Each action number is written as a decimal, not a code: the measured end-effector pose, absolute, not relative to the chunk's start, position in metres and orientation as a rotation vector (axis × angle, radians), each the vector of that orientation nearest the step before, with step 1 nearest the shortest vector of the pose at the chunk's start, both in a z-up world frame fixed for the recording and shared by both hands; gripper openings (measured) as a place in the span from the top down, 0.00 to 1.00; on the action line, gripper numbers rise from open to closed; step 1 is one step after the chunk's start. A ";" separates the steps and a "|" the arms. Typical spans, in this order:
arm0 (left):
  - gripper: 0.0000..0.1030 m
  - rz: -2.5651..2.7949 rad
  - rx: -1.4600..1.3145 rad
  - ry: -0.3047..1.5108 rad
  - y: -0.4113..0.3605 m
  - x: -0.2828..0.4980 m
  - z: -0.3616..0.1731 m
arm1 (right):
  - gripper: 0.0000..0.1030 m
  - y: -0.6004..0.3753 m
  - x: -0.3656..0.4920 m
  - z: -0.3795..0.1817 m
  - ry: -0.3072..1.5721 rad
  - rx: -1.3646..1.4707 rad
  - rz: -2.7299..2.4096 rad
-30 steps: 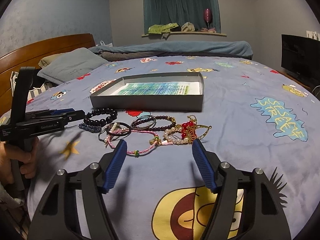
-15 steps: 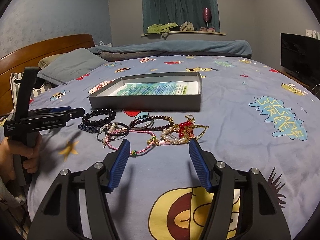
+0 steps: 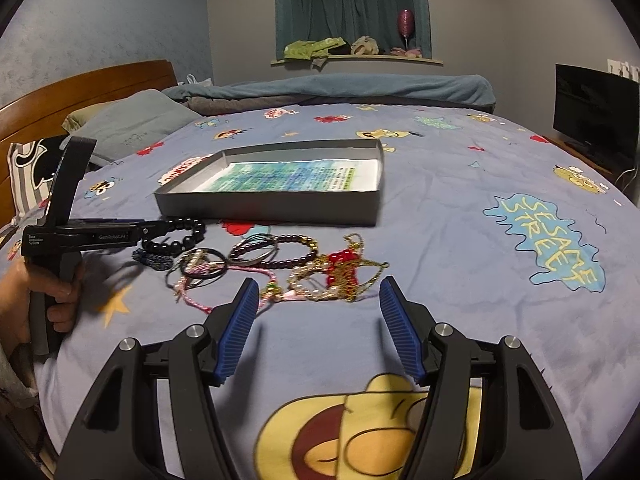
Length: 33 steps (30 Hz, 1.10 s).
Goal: Organize jewelry
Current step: 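Grasp the black bead bracelet with the left tool while the right tool grasps the red beaded earring, then carry both items into the gray box and open both tools to release them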
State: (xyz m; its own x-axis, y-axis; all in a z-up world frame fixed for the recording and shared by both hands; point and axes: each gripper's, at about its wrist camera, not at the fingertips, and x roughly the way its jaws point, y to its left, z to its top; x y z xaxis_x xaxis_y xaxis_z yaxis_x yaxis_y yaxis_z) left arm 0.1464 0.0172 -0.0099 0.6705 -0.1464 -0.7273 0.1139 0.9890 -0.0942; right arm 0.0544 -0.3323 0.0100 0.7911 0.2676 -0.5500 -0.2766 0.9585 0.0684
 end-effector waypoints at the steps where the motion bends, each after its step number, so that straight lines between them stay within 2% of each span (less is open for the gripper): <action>1: 0.61 -0.155 -0.049 0.835 0.018 0.148 -0.013 | 0.39 -0.334 0.056 0.010 0.592 -0.011 0.289; 5: 0.86 -0.171 -0.060 0.843 0.019 0.148 -0.018 | 0.39 -0.344 0.070 0.011 0.615 0.021 0.276; 8: 0.86 -0.180 -0.066 0.814 0.019 0.141 -0.015 | 0.39 -0.347 0.083 0.011 0.640 0.045 0.275; 11: 0.86 -0.200 -0.071 0.777 0.021 0.132 -0.009 | 0.45 -0.348 0.098 0.006 0.685 0.061 0.277; 14: 0.86 -0.216 -0.079 0.742 0.024 0.124 0.001 | 0.57 -0.349 0.110 -0.002 0.733 0.098 0.297; 16: 0.86 -0.227 -0.086 0.726 0.025 0.119 0.005 | 0.74 -0.350 0.112 -0.006 0.748 0.122 0.308; 19: 0.86 -0.238 -0.087 0.704 0.025 0.114 0.013 | 0.84 -0.350 0.108 -0.006 0.737 0.136 0.327; 24: 0.86 -0.246 -0.067 0.656 0.022 0.105 0.029 | 0.87 -0.346 0.099 0.010 0.685 0.123 0.351; 26: 0.86 -0.253 -0.056 0.632 0.019 0.103 0.037 | 0.93 -0.343 0.096 0.018 0.662 0.115 0.360; 33: 0.86 -0.302 -0.077 0.591 0.017 0.099 0.063 | 0.93 -0.338 0.093 0.053 0.588 0.115 0.407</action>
State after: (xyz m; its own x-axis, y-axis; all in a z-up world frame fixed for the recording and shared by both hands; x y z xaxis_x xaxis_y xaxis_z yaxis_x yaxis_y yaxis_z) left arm 0.0989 0.0167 0.0627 0.7876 -0.3019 -0.5371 0.2579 0.9532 -0.1577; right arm 0.0928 -0.3382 0.0526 0.7555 0.4049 -0.5151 -0.3403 0.9143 0.2196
